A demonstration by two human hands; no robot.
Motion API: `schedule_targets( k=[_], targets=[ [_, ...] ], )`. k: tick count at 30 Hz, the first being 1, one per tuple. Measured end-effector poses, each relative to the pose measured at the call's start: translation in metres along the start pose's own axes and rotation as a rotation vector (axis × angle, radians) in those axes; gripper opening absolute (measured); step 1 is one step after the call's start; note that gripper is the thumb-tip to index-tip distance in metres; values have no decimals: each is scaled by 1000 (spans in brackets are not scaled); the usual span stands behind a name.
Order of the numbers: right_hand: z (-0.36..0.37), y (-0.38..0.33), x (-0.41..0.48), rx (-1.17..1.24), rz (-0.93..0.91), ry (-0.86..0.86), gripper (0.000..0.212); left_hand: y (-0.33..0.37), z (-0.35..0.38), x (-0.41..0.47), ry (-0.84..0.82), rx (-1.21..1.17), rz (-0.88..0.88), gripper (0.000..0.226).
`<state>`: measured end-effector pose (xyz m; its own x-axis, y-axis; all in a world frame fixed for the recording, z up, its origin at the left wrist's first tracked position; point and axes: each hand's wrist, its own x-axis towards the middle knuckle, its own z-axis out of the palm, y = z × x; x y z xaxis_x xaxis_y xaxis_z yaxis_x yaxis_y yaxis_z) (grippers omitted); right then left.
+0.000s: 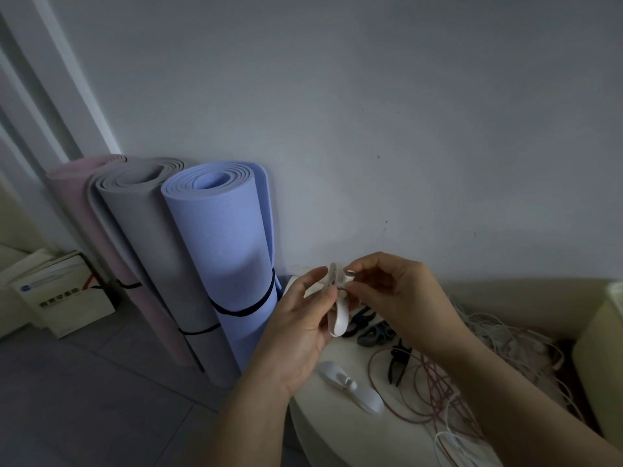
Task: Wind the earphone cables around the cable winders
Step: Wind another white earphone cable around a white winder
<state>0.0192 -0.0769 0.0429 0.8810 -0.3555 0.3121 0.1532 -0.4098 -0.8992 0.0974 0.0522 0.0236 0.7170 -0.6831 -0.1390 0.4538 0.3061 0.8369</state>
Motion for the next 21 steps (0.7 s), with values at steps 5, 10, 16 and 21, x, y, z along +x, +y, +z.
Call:
schedule_targets(
  k=[5,10,16,21],
  targets=[
    [2,3,1,-138,-52,-2,15,-3,5,-2,47,192,46,28],
    [0,4,2,-249,-119,-13,18,-4,6,-2,46,309,67,29],
    [0,1,1,-294,-176,-26,26,-6,5,-1,12,382,64,28],
    [1,1,1,-273,-166,-9,30,-7,4,0,10,389,50,30]
  ],
)
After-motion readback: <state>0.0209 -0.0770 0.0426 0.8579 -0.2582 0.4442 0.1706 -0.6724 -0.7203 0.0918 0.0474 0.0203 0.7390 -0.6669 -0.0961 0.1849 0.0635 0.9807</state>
